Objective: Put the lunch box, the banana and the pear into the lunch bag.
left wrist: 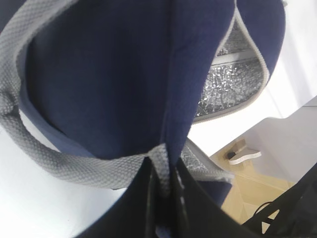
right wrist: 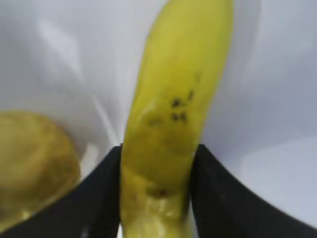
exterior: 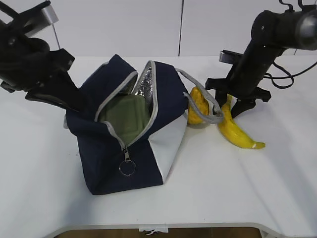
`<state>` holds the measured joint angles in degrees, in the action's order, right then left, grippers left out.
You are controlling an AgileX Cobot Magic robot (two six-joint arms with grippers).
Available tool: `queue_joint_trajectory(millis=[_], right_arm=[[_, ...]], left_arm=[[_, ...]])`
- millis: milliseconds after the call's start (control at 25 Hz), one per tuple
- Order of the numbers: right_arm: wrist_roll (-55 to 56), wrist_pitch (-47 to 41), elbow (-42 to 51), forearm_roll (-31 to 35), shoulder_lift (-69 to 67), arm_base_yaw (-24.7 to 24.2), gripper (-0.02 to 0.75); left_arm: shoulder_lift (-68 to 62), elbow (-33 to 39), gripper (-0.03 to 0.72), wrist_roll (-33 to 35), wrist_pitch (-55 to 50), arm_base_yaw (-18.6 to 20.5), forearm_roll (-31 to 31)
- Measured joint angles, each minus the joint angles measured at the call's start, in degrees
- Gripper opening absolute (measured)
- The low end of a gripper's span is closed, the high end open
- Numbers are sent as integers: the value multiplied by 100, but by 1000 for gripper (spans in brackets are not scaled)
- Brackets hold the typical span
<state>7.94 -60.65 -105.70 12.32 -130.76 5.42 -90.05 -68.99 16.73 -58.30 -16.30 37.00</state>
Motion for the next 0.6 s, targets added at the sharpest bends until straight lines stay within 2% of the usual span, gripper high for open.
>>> queue_joint_trajectory(millis=[40, 80, 200, 400, 600], right_arm=[[0, -106, -41, -42, -2, 0, 383], [0, -219, -91, -113, -2, 0, 293], [0, -587, -359, -261, -12, 0, 264], [-48, -916, -1195, -622, -12, 0, 260], [-258, -955, -1408, -609, 311, 0, 258]], left_arm=[[0, 0, 15, 0, 0, 0, 0], [0, 0, 15, 1, 0, 0, 0], [0, 0, 15, 1, -11, 0, 0], [0, 0, 15, 1, -20, 0, 0], [0, 0, 15, 1, -40, 0, 0]])
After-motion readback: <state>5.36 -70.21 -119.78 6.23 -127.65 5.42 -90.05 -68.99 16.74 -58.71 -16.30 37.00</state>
